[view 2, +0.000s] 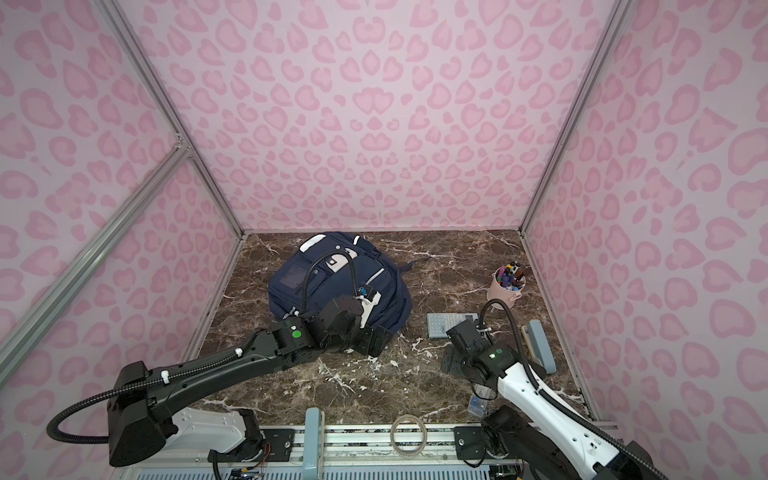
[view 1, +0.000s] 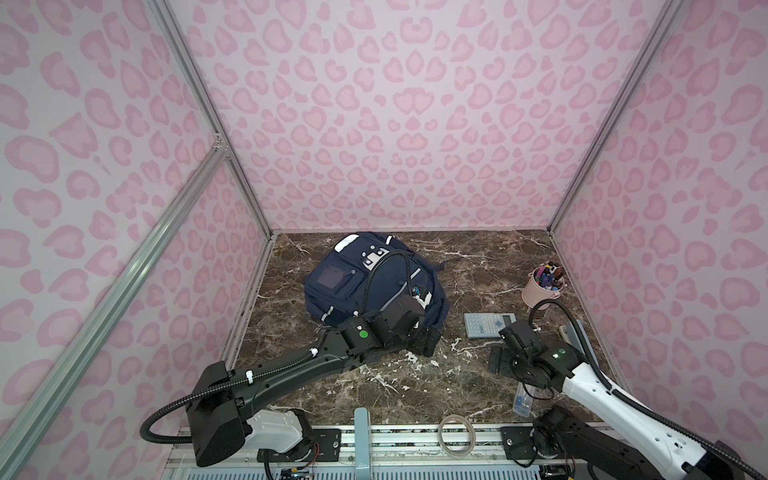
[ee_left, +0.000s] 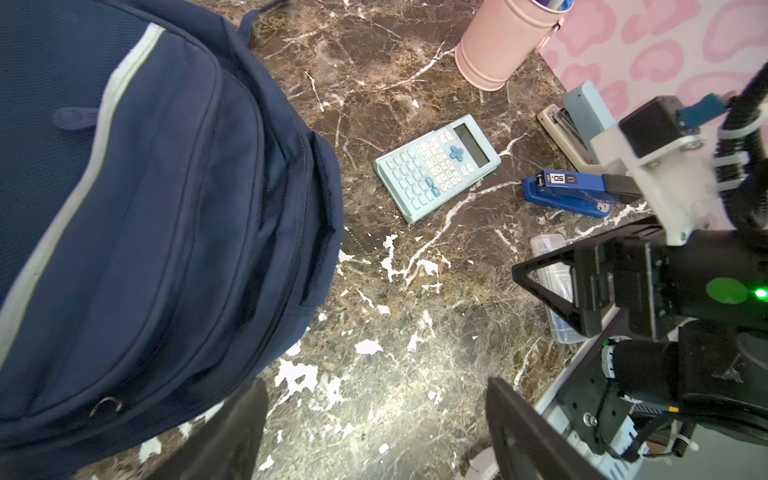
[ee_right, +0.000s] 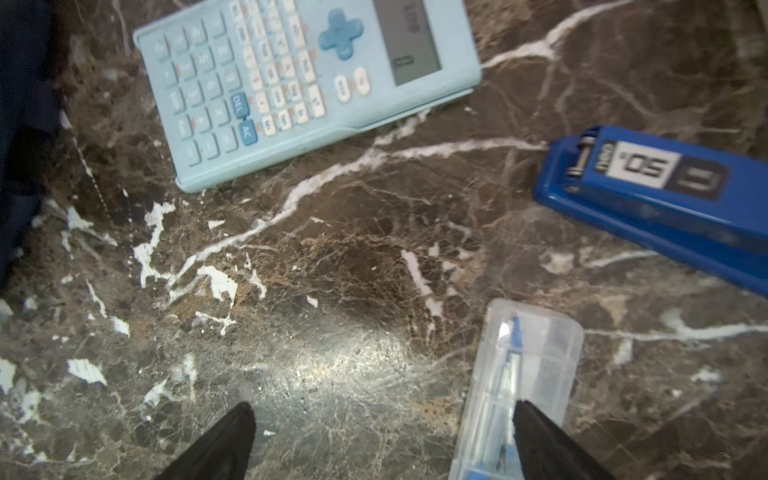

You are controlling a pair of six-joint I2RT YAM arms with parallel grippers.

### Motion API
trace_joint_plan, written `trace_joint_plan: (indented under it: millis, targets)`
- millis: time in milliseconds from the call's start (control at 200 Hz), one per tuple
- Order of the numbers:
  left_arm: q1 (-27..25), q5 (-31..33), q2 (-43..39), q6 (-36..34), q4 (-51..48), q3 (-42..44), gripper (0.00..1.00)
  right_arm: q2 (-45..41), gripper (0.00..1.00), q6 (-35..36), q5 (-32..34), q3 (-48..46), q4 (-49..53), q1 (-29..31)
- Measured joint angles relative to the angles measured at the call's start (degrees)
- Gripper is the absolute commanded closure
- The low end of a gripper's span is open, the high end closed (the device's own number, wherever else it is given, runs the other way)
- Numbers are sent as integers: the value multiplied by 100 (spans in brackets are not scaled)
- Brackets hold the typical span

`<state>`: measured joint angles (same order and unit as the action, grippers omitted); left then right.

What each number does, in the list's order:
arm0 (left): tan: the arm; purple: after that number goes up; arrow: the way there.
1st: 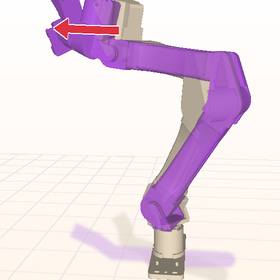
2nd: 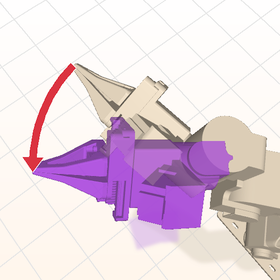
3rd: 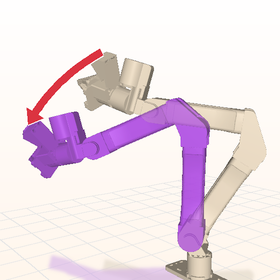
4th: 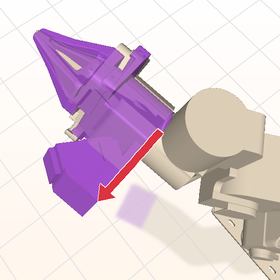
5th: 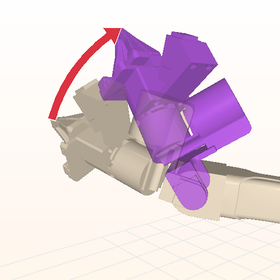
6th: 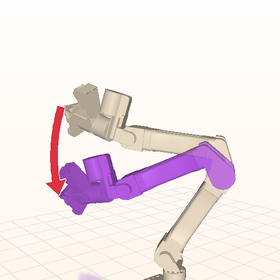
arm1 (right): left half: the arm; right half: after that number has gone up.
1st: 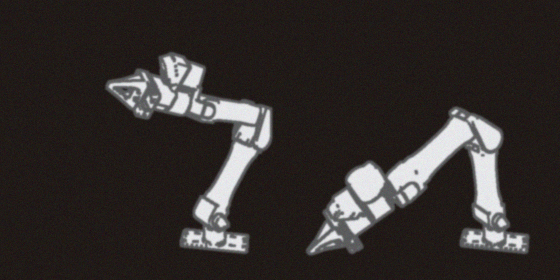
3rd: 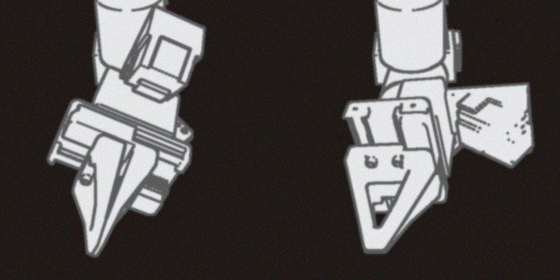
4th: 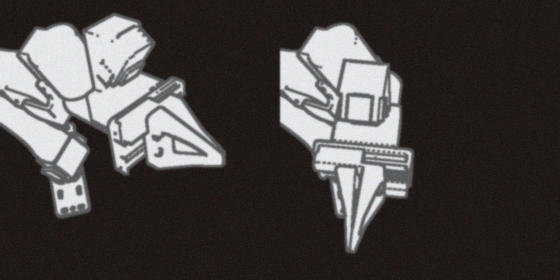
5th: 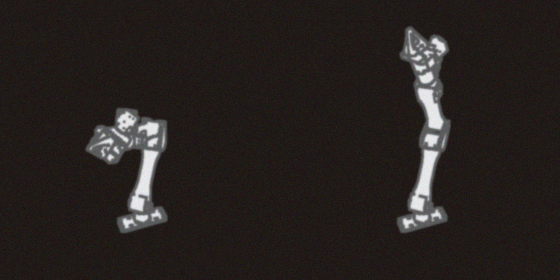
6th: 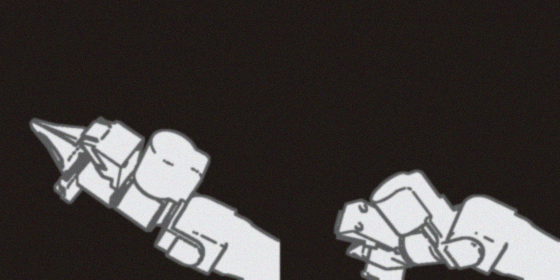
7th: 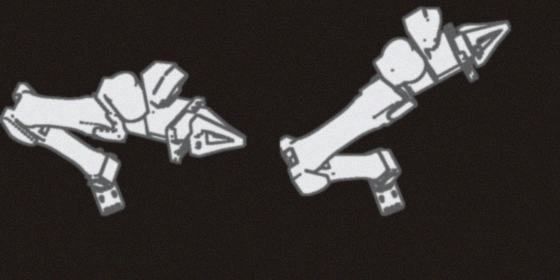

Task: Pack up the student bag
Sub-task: 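Reach the right gripper down and grasp the clear pencil case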

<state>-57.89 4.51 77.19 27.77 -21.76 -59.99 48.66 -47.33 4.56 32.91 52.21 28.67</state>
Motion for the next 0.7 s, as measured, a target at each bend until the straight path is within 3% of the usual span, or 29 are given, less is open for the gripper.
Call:
trace_joint_plan:
  millis: [330, 700]
  targets:
    - [-35, -20, -17, 66, 365, 264, 17, -160, 1, 76, -638, -557, 103, -2050]
    - [-35, 149, -17, 109, 518, 393, 17, 579, 2, 319, -1250, -833, -330, -2203]
